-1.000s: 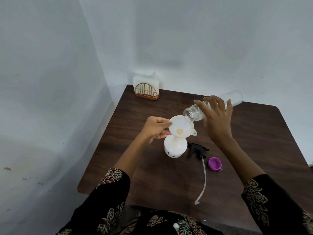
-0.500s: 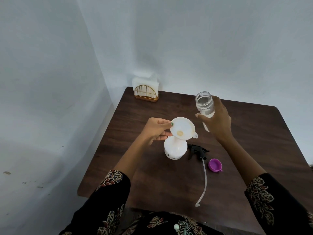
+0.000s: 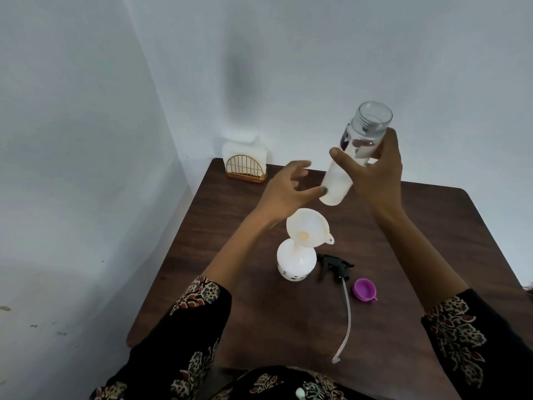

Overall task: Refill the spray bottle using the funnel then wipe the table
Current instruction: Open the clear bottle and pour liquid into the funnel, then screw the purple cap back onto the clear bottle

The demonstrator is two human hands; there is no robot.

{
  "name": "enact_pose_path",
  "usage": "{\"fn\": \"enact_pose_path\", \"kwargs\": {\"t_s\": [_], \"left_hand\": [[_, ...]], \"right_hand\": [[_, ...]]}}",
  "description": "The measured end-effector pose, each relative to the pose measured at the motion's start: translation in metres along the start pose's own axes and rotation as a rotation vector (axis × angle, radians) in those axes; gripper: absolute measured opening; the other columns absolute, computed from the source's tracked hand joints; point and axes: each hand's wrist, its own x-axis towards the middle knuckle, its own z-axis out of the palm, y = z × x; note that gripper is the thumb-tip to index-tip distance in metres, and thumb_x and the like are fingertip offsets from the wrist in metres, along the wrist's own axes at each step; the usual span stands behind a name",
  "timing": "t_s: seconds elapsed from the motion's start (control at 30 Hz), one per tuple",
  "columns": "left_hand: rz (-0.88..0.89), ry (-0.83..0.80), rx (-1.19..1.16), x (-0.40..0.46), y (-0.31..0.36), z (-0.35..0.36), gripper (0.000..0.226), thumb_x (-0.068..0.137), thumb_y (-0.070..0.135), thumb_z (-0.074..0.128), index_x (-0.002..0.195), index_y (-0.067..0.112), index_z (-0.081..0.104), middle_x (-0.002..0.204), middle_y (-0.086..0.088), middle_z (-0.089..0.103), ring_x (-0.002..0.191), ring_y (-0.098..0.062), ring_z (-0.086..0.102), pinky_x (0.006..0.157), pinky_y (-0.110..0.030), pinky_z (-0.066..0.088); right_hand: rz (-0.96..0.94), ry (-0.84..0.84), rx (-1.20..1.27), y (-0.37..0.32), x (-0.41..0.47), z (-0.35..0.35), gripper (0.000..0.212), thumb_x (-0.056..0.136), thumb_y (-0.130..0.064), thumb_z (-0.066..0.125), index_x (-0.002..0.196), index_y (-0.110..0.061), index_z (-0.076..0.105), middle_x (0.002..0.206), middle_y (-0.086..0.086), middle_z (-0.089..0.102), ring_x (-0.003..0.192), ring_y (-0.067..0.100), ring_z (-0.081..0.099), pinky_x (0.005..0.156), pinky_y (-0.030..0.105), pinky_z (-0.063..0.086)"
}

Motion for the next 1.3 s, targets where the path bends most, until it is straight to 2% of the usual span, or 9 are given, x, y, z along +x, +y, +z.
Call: {"fn": "enact_pose_path", "kwargs": {"t_s": [0.13,0.3,0.4,0.5,0.6,0.73,0.9,1.17,1.3], "left_hand": [[0.113,0.003,0.045,0.011,0.019,0.007,0.078,0.074,0.039,0.077,0.139,0.029,0.036,0.142,0.001,0.048,0.125,-0.016,0.047,0.102,-0.035,0.043],[0.163,0.098,0.051,0.017,0.019,0.006,0.061,0.071,0.041,0.078,0.124,0.024,0.053,0.121,0.002,0.064,0.104,-0.014,0.062,0.090,-0.039,0.053],[0.157,0.139,0.049,0.016,0.016,0.002,0.063,0.070,0.042,0.079,0.123,0.019,0.055,0.121,-0.002,0.064,0.102,-0.017,0.064,0.084,-0.035,0.056],[0.151,0.184,0.037,0.016,0.013,-0.003,0.062,0.070,0.039,0.080,0.122,0.017,0.056,0.121,-0.002,0.063,0.103,-0.016,0.062,0.082,-0.028,0.055],[0.148,0.201,0.010,0.016,0.009,-0.009,0.059,0.068,0.038,0.082,0.118,0.018,0.058,0.116,0.002,0.065,0.102,-0.012,0.063,0.083,-0.027,0.054],[0.150,0.207,-0.005,0.016,0.004,-0.014,0.059,0.068,0.037,0.082,0.118,0.017,0.058,0.115,0.003,0.065,0.103,-0.012,0.063,0.085,-0.029,0.055],[0.142,0.199,-0.005,0.013,0.005,-0.015,0.058,0.071,0.035,0.080,0.120,0.016,0.058,0.116,0.004,0.064,0.101,-0.012,0.062,0.080,-0.021,0.054],[0.121,0.193,0.000,0.012,0.003,-0.016,0.058,0.071,0.036,0.080,0.121,0.017,0.057,0.113,0.008,0.062,0.101,-0.009,0.060,0.077,-0.015,0.050],[0.121,0.182,0.010,0.012,0.005,-0.018,0.056,0.072,0.035,0.079,0.121,0.018,0.057,0.109,0.011,0.059,0.098,-0.007,0.059,0.071,-0.010,0.048]], "right_hand": [[-0.063,-0.050,0.010,-0.020,0.006,0.008,0.053,0.074,-0.031,0.079,0.115,-0.014,0.050,0.095,-0.017,0.059,0.080,-0.012,0.056,0.071,0.008,0.045],[-0.049,-0.165,0.034,-0.026,0.007,0.015,0.052,0.077,-0.033,0.076,0.117,-0.014,0.050,0.094,-0.019,0.059,0.082,-0.008,0.057,0.073,0.008,0.045],[0.061,-0.351,0.085,-0.031,0.012,0.009,0.057,0.085,-0.059,0.042,0.129,-0.023,0.038,0.109,-0.016,0.054,0.092,-0.002,0.055,0.078,0.018,0.044],[0.172,-0.285,0.095,-0.016,0.020,-0.002,0.057,0.082,-0.063,0.020,0.124,-0.028,0.034,0.118,-0.003,0.051,0.092,0.004,0.052,0.075,0.018,0.038],[0.256,-0.280,-0.339,0.041,0.023,-0.018,0.055,0.087,-0.062,0.040,0.116,-0.017,0.050,0.105,0.002,0.057,0.090,0.017,0.054,0.083,0.032,0.044],[0.509,-0.800,-0.911,0.123,0.001,-0.033,0.049,0.087,-0.045,0.059,0.097,0.002,0.064,0.097,0.014,0.064,0.084,0.025,0.056,0.067,0.028,0.044],[0.719,-0.959,-1.008,0.145,-0.050,-0.037,0.061,0.083,-0.040,0.068,0.129,-0.004,0.052,0.131,0.012,0.054,0.113,0.030,0.056,0.073,0.035,0.047],[0.826,-0.932,-0.993,0.164,-0.081,-0.037,0.065,0.072,-0.030,0.079,0.125,-0.007,0.049,0.124,0.014,0.055,0.107,0.032,0.059,0.085,0.043,0.054],[0.865,-0.866,-0.940,0.166,-0.086,-0.035,0.061,0.070,-0.022,0.081,0.121,-0.008,0.050,0.123,0.017,0.052,0.101,0.036,0.061,0.077,0.046,0.058]]}}
